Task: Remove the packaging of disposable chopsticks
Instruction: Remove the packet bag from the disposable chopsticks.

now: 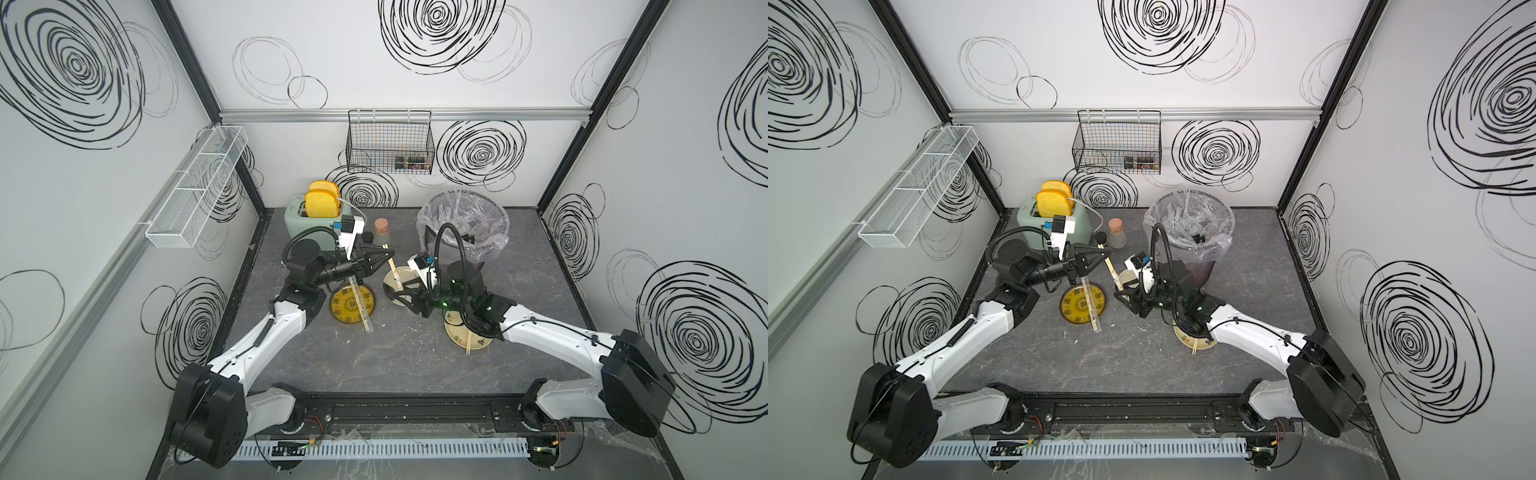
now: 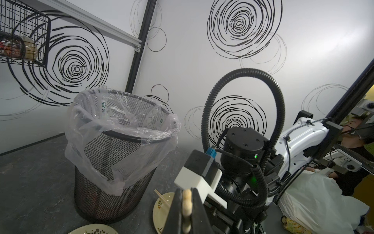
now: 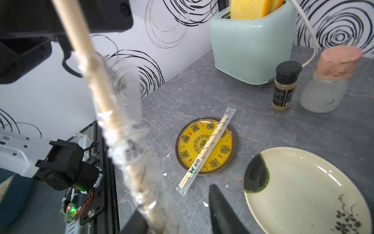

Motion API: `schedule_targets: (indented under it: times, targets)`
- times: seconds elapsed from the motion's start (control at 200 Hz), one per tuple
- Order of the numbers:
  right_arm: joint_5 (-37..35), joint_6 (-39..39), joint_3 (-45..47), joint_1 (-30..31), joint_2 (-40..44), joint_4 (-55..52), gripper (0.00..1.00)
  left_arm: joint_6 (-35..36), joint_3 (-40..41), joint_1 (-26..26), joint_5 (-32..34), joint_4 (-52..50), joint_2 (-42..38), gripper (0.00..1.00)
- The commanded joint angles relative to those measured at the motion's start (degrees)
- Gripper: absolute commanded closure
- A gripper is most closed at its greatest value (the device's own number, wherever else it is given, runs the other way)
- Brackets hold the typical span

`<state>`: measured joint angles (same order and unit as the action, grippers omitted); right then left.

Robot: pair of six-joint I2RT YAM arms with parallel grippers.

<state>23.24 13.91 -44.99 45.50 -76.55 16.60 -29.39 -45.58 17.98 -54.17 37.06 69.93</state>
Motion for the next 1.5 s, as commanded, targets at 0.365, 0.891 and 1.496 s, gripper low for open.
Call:
schedule_targets:
  times: [0.365,0.891,1.496]
  targets:
    - [2.71,2.38,-0.49,-2.66,1.35,6.03,1.0,1.8,0.12,6.6,1.44,-0.44,-0.27,0.87]
    - [2.15,2.33,-0.43,-4.45,3.17,8.1,1.0,0.78,7.9,11.17,4.51,-0.76,-3.73,0.9]
    - [5.5,0.57,1.68,-3.15,2.67,7.15,1.0,7.04,-8.27,5.58,3.57,-13.37,-1.62,0.4]
